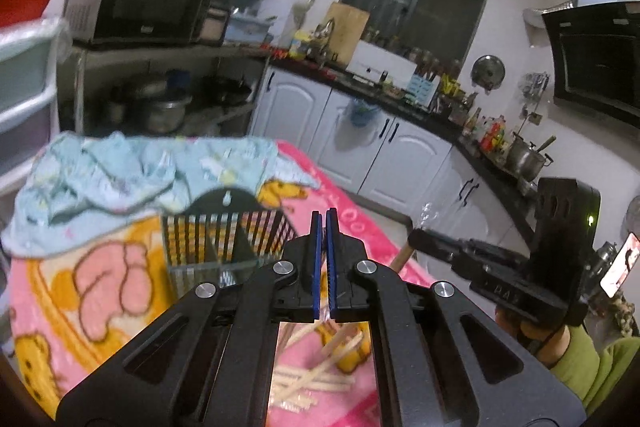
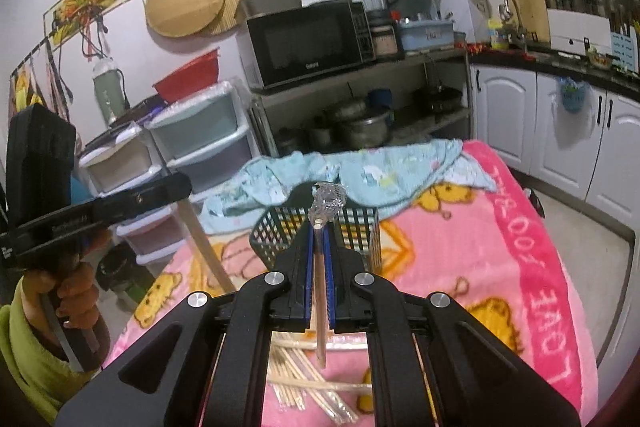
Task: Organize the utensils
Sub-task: 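Lower the left tool's chopstick upright into the green caddy while the right tool does likewise, then open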
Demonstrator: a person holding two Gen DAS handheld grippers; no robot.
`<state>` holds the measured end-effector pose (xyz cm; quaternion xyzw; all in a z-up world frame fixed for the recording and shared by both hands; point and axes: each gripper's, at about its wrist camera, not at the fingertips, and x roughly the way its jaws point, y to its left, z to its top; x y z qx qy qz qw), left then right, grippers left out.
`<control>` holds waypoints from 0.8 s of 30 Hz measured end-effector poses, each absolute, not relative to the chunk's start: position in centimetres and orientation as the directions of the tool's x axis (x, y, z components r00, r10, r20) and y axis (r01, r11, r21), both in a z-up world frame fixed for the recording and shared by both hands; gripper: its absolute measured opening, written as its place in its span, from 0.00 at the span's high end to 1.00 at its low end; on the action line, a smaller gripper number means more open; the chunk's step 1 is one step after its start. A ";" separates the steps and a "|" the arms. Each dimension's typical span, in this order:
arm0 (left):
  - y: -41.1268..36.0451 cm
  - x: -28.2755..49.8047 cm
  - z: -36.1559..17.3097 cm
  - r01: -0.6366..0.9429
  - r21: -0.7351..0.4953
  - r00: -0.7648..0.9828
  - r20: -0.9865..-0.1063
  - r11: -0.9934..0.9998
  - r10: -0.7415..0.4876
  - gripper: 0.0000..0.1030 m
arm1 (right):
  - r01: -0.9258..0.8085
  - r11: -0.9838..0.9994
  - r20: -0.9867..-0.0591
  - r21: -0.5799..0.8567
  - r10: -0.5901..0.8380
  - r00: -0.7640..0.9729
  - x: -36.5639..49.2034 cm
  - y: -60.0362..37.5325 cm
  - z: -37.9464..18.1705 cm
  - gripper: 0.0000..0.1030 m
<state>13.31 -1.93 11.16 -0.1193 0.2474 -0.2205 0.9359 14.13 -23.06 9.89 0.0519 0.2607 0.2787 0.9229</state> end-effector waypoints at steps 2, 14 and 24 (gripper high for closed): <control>-2.0 13.9 12.2 0.356 -0.326 0.793 -0.391 0.876 -0.468 0.99 | -0.492 0.838 -0.433 0.238 0.545 0.718 14.2 -22.9 10.6 0.95; -1.8 18.4 16.2 0.357 -0.325 0.828 -0.323 0.876 -0.458 0.99 | -0.482 0.849 -0.310 0.216 0.527 0.791 16.0 -22.0 15.8 0.95; -1.4 22.8 17.0 0.336 -0.329 0.847 -0.305 0.883 -0.436 0.99 | -0.437 0.878 -0.253 0.195 0.475 0.843 19.9 -22.1 17.9 0.95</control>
